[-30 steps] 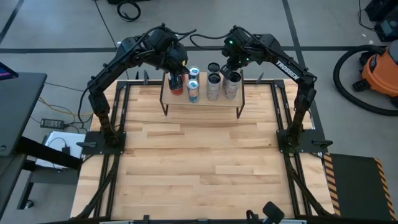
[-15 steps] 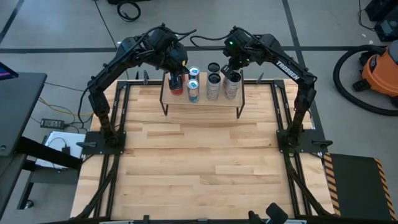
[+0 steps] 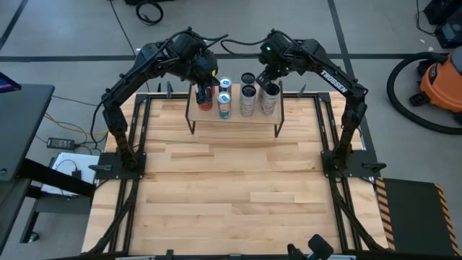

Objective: Place canned beverage on shelf
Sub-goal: Adjust the soda cans on the shelf

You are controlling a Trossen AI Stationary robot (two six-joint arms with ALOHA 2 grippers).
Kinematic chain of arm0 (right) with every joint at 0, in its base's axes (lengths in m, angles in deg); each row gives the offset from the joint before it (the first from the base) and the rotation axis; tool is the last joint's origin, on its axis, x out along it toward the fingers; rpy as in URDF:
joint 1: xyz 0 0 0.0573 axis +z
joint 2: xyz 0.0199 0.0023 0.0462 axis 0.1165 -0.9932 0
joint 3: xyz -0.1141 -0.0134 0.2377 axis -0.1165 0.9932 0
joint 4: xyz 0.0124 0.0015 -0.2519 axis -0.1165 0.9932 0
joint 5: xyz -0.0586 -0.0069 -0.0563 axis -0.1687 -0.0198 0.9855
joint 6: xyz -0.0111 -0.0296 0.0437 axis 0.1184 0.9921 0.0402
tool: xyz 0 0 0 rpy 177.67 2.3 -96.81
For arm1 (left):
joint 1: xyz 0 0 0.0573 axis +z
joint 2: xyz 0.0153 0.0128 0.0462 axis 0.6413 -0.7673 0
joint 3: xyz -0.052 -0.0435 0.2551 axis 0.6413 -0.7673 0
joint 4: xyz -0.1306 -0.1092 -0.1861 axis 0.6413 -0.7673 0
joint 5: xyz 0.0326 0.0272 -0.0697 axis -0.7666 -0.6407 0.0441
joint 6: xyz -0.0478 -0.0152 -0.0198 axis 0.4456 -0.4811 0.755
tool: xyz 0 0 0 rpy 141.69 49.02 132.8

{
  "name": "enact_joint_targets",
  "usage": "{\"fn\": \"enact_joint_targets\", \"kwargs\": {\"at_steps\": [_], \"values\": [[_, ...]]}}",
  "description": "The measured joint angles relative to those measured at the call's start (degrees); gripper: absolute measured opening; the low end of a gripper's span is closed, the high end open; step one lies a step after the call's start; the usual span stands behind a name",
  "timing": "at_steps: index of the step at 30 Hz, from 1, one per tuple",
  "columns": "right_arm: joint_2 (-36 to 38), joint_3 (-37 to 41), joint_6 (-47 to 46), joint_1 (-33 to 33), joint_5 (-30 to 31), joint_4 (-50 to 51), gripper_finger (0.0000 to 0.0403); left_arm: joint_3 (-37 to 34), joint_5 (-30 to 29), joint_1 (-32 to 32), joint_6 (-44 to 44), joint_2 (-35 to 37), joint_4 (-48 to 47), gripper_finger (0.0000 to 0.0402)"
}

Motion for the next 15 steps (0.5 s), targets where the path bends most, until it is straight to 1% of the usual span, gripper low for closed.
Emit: {"fn": "enact_joint_targets", "kwargs": {"at_steps": [9,15], "values": [[0.0,0.0,0.0,0.0,0.1,1.1,0.0005,0.0,0.0,0.0,0.0,0.0,0.0,0.0009],[0.0,0.0,2.0,0.0,0.0,0.3,0.0005,0.0,0.0,0.0,0.0,0.0,-0.2,0.0009]]}}
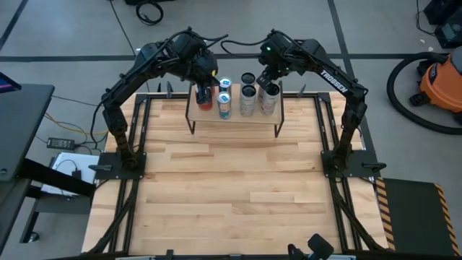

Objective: Place canned beverage on shelf
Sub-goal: Adjust the soda cans on the shelf

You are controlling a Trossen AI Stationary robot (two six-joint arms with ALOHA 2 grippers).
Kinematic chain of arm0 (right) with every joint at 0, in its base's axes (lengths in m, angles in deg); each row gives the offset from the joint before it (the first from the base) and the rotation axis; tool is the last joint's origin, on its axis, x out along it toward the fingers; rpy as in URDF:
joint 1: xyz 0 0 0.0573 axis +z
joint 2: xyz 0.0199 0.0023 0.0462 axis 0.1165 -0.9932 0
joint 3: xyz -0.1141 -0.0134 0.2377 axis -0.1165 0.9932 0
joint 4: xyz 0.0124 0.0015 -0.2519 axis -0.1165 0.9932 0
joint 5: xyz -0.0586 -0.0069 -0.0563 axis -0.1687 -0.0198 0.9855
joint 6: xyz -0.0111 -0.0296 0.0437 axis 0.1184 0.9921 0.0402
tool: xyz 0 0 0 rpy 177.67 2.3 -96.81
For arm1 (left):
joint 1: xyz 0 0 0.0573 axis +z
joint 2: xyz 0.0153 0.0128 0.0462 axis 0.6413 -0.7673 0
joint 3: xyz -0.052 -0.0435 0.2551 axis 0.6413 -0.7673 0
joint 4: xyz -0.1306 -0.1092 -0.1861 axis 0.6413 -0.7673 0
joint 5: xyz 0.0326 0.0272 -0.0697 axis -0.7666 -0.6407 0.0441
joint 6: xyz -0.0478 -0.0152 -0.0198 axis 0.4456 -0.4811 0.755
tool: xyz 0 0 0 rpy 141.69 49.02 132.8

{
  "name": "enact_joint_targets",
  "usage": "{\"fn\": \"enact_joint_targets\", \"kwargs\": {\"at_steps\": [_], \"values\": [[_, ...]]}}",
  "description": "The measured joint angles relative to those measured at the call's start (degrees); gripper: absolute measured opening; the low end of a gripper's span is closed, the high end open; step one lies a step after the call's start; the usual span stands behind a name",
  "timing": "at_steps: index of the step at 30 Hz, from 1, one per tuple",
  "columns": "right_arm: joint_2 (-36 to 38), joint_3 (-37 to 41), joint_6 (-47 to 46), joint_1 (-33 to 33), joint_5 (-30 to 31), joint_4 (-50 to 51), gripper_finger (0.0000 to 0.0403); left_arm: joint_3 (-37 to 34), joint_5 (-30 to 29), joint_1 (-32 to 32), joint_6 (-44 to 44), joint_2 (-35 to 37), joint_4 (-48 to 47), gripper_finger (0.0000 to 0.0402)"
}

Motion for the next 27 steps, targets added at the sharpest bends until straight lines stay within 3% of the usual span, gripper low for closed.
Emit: {"fn": "enact_joint_targets", "kwargs": {"at_steps": [6,19,27], "values": [[0.3,0.0,2.2,0.0,0.0,-1.7,0.0013,0.0,0.0,0.0,0.0,0.0,-0.4,0.0009],[1.0,-0.2,6.7,0.0,-2.1,-1.7,0.0124,0.0,0.0,0.0,0.0,0.0,-0.4,0.0009],[1.1,-8.4,6.4,-1.3,-5.5,0.2,0.0160,0.0,0.0,0.0,0.0,0.0,-0.4,0.0009]]}}
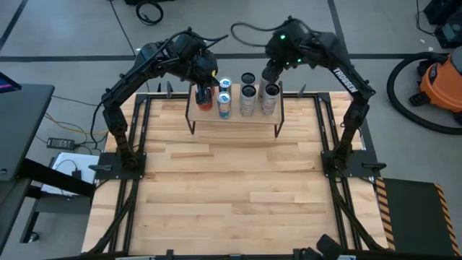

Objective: Place canned beverage on shelf
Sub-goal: Adjust the soda cans on the shelf

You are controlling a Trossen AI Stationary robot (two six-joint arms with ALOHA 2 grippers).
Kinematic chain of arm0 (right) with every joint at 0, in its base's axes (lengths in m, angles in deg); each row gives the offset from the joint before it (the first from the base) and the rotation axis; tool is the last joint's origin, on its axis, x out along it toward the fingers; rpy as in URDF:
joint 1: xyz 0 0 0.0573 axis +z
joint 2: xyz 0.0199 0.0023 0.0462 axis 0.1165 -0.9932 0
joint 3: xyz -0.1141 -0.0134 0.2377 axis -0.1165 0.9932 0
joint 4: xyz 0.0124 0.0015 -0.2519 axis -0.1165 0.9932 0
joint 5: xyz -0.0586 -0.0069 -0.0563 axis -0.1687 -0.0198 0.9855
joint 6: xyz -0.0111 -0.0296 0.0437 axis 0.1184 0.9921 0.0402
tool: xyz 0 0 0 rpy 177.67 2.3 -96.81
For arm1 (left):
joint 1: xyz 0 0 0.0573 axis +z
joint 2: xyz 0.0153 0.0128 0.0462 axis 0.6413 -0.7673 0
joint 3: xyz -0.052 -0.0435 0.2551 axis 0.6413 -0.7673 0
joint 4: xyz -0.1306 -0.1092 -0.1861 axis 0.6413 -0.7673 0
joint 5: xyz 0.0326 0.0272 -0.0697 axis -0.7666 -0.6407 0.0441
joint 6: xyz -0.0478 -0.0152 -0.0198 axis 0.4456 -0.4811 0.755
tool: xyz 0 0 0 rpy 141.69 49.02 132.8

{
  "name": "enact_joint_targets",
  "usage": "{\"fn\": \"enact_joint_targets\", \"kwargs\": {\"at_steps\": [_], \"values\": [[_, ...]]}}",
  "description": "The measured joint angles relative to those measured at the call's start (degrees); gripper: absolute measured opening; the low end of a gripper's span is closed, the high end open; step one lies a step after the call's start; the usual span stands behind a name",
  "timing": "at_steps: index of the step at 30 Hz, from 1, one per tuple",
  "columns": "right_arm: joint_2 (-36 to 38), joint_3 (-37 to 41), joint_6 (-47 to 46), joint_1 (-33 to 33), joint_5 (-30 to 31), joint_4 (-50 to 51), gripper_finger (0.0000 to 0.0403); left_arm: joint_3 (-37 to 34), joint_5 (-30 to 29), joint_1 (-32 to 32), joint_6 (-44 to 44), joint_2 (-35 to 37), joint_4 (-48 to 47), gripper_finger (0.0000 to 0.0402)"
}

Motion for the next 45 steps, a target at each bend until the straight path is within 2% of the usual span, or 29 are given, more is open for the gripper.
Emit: {"fn": "enact_joint_targets", "kwargs": {"at_steps": [4,13,19,26,31,35,40,45], "values": [[1.3,0.3,-3.5,-1.1,-2.6,-0.7,0.0170,0.0,0.0,0.0,0.0,0.0,-0.7,0.0009],[1.6,0.1,-12.7,-2.1,-1.0,-1.1,0.0176,0.0,0.0,0.0,0.3,0.0,-1.7,0.0009],[1.6,0.1,-11.8,-2.0,-6.6,-1.1,0.0175,0.0,0.0,0.0,0.3,0.0,-2.0,0.0009],[1.6,0.1,-12.4,-2.0,-7.1,-1.3,0.0175,0.0,0.0,0.0,0.6,0.0,-2.0,0.0009],[1.6,0.1,-9.4,-1.8,-6.6,-0.6,0.0183,0.0,0.0,0.0,0.6,0.0,-2.0,0.0009],[1.6,0.1,-9.1,-1.7,-6.5,0.1,0.0203,0.0,0.0,0.0,0.6,0.0,-2.0,0.0009],[1.6,0.1,-8.6,-1.7,-5.8,0.7,0.0247,0.0,0.0,0.0,0.6,0.0,-2.0,0.0009],[1.6,0.1,-8.0,-1.7,-9.2,0.7,0.0288,0.0,0.0,0.0,0.6,0.0,-2.1,0.0009]]}}
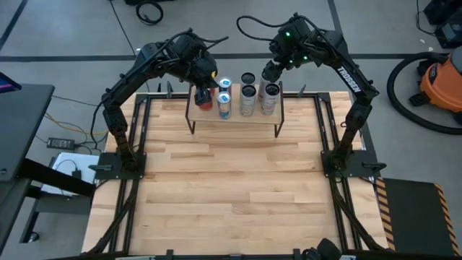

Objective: Place canned beverage on shelf
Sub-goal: Adjust the soda cans on the shelf

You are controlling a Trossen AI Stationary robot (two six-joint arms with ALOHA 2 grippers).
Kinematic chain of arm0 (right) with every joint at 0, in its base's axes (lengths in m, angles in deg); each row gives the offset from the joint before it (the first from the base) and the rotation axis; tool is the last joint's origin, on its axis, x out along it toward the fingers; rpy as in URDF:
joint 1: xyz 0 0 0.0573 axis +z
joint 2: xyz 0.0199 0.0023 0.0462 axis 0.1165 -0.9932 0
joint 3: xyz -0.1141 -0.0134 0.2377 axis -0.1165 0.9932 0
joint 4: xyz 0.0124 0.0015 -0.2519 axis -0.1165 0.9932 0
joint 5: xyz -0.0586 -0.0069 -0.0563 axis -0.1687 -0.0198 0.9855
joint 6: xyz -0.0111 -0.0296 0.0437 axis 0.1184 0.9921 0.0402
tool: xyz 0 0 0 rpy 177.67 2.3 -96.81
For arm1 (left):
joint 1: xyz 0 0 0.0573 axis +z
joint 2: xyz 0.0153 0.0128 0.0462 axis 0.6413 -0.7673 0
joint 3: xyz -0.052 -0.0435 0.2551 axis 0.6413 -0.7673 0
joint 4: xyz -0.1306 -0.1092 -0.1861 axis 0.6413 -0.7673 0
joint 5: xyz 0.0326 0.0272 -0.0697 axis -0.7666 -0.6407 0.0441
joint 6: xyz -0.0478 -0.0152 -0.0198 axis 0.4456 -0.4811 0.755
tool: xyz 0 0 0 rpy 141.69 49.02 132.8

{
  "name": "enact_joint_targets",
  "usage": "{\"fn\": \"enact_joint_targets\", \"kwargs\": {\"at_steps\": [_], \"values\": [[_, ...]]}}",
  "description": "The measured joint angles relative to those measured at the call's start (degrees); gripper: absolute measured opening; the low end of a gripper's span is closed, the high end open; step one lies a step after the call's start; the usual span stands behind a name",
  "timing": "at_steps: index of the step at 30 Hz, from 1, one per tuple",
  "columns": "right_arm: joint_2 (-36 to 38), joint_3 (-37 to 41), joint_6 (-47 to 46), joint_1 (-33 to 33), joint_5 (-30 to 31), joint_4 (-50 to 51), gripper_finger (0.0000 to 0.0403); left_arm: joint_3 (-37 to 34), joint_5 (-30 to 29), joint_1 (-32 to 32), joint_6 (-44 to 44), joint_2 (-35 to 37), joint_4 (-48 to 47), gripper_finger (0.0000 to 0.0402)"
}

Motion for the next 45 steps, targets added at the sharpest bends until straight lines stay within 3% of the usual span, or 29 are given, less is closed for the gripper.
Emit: {"fn": "enact_joint_targets", "kwargs": {"at_steps": [13,30,45], "values": [[-0.1,9.0,-1.6,-0.2,1.3,-1.8,0.0298,0.0,0.0,0.0,0.0,0.0,-2.4,0.0009],[0.0,11.9,-0.3,-0.7,3.1,-2.6,0.0298,0.0,0.0,0.0,0.0,0.0,-2.4,0.0009],[0.0,11.9,-5.3,-0.7,3.8,-2.1,0.0196,0.0,0.0,0.0,0.0,0.0,-2.3,0.0009]]}}
